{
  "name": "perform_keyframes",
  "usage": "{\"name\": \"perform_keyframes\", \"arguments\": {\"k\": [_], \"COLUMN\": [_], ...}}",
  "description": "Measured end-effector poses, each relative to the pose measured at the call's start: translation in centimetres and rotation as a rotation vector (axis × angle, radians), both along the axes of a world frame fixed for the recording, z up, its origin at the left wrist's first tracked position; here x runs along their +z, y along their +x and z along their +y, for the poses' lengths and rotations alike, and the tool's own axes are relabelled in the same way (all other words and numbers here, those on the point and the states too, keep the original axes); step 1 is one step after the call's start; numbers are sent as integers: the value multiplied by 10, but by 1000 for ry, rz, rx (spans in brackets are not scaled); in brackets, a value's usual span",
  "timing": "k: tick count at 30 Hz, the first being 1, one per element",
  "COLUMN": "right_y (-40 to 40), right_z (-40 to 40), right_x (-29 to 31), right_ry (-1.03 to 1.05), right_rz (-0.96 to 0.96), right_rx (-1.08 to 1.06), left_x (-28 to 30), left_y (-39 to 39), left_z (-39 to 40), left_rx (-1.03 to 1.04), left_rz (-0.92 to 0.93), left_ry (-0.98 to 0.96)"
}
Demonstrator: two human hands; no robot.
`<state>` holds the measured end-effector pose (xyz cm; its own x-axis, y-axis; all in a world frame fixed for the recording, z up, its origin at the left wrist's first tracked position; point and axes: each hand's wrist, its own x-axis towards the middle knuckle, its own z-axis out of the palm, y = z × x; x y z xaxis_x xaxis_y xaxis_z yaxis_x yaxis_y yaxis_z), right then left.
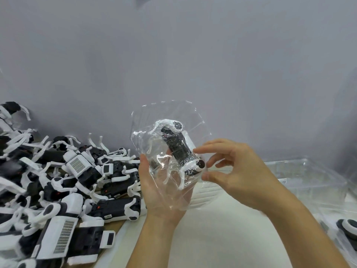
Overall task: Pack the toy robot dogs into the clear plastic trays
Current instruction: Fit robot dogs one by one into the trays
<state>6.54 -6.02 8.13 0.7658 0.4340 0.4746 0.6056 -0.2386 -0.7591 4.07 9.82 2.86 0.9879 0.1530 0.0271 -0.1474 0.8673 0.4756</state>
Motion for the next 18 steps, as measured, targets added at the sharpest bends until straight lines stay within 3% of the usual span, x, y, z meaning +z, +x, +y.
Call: {"name": "perform_keyframes", "arguments": {"k": [12,18], "right_y": [3,2], "right_z": [-6,-8], "right_x": [-3,-9], "right_ry": [-33,-182], "right_rz": [21,79], "right_rx": [-31,26], "left_x": [1,3], "left_y": [2,5], "left_z": [-2,-3], "left_rx": [-21,-24], "left_rz": [-19,-13], "left_ry": [52,143]}}
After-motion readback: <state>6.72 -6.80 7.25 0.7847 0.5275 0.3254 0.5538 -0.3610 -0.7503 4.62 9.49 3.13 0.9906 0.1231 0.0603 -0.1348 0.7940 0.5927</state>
